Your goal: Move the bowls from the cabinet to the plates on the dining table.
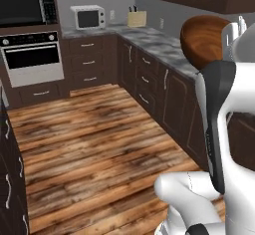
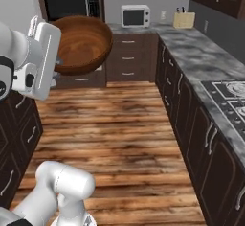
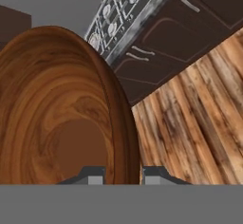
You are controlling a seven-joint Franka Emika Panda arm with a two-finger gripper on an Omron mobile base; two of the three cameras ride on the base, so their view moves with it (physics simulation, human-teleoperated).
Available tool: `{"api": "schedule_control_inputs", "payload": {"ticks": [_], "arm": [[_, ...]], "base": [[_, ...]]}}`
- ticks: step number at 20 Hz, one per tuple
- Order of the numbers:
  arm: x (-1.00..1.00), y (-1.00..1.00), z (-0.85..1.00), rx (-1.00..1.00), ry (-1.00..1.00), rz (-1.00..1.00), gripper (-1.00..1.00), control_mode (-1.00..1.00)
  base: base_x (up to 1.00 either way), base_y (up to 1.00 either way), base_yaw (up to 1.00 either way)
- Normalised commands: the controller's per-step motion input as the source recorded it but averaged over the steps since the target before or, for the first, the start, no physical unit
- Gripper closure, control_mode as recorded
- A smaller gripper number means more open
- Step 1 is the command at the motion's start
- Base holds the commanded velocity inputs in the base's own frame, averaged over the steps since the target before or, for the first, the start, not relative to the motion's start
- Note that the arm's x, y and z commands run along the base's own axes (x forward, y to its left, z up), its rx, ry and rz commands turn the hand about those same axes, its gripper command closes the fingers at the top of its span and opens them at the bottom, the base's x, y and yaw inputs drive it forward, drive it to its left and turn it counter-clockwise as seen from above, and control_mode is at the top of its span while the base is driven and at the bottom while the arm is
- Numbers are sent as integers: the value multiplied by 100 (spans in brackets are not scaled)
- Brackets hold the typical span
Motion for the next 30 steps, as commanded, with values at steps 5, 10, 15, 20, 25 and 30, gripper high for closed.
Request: {"api": "schedule_control_inputs", "payload": {"ticks": [5,10,15,20,25,30], "arm": [[0,0,0,0,0,0,100,100],[0,0,0,0,0,0,100,100],[0,0,0,0,0,0,100,100],[0,0,0,0,0,0,100,100],[0,0,0,0,0,0,100,100],[0,0,0,0,0,0,100,100]], "base": [[0,0,25],[0,0,25],[0,0,25],[-2,-2,21],[59,-7,4],[62,-9,0]]}}
